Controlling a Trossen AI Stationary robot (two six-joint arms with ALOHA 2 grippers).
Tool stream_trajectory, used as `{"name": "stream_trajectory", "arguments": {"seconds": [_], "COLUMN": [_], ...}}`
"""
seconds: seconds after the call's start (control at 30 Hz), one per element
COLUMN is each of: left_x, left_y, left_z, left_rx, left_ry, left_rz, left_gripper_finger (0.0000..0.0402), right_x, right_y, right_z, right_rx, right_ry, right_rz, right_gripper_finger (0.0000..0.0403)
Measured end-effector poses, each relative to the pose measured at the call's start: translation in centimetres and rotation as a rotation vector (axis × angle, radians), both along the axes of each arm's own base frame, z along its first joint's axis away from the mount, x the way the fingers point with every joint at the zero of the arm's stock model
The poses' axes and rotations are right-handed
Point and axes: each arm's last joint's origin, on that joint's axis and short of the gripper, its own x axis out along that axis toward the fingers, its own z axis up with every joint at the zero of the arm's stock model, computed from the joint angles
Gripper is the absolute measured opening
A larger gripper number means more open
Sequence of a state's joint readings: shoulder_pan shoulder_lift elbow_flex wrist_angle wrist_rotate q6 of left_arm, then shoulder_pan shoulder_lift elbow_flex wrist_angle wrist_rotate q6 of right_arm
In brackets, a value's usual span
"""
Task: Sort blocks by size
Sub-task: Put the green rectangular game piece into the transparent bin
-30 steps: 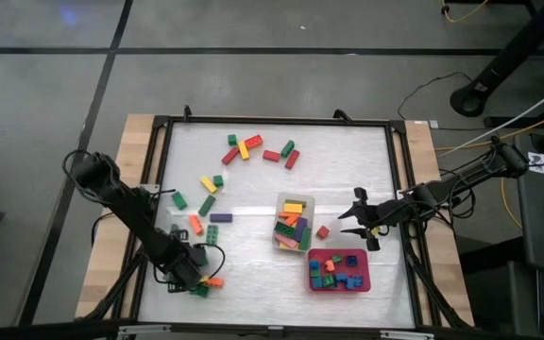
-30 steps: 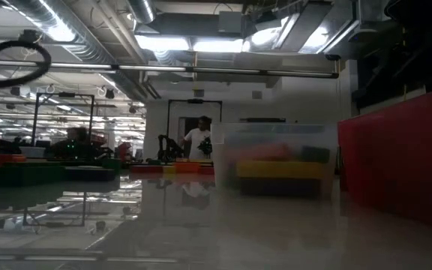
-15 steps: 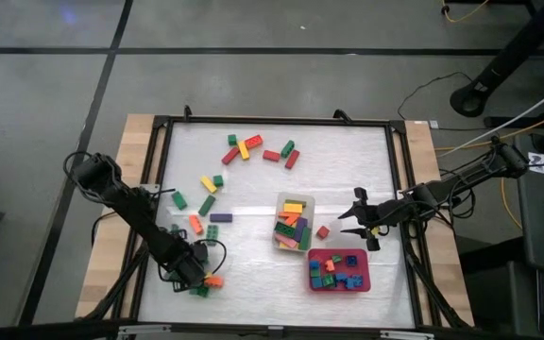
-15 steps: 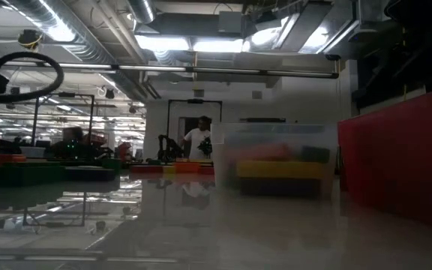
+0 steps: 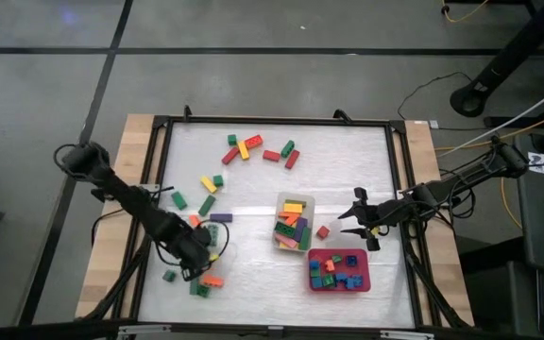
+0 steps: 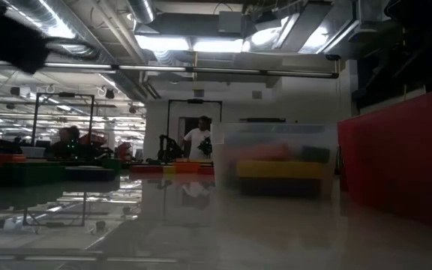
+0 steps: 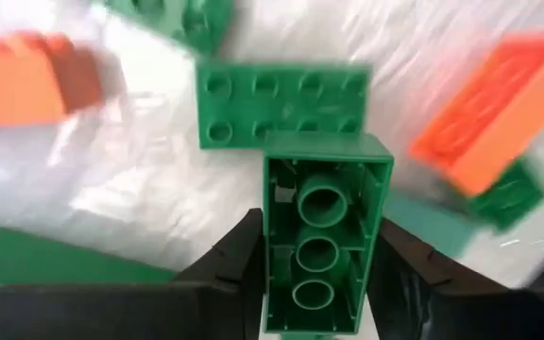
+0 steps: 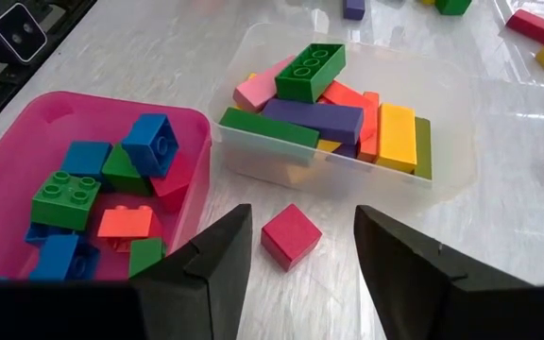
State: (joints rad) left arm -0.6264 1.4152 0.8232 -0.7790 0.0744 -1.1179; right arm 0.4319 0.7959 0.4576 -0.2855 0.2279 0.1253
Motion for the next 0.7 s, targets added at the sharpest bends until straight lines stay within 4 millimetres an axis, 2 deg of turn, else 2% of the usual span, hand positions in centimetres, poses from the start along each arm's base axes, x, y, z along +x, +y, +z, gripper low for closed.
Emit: {"name": "stream_trajectory", "arguments": {"seconds": [0.1,0.17,0.27,0.37,0.47,0.57,0.7], "left_x": [0.6,1.5,3.8,7.1,10.5,13.1,15.5], "left_y": [1.0,1.6,2.5,3.4,4.1,4.9,6.2], "left_z": [1.5,2.4,3.6,4.5,4.6,3.9,2.1], "left_rx": [0.0,0.026,0.1,0.158,0.245,0.351,0.468], "left_ry": [-0.136,-0.29,-0.556,-0.82,-1.051,-1.206,-1.228], "left_rz": [0.097,0.162,0.231,0.241,0.118,0.01,-0.041], "left_gripper_finger": [0.0119,0.0119,0.0128,0.0132,0.013,0.0133,0.015], "right_x": [0.0,0.0,0.1,0.4,0.8,1.3,2.1], "right_y": [0.0,-0.1,-0.3,-0.5,-0.6,-1.0,-2.6], "right_z": [0.0,0.0,0.1,0.5,1.5,2.5,3.3], "right_rx": [-0.001,-0.012,-0.051,-0.118,-0.183,-0.224,-0.21], "right_ry": [0.0,-0.006,-0.031,-0.101,-0.212,-0.314,-0.382], "right_rz": [-0.001,-0.016,-0.078,-0.166,-0.229,-0.259,-0.331], "right_gripper_finger": [0.0186,0.0186,0.0186,0.0186,0.0186,0.0186,0.0186]}}
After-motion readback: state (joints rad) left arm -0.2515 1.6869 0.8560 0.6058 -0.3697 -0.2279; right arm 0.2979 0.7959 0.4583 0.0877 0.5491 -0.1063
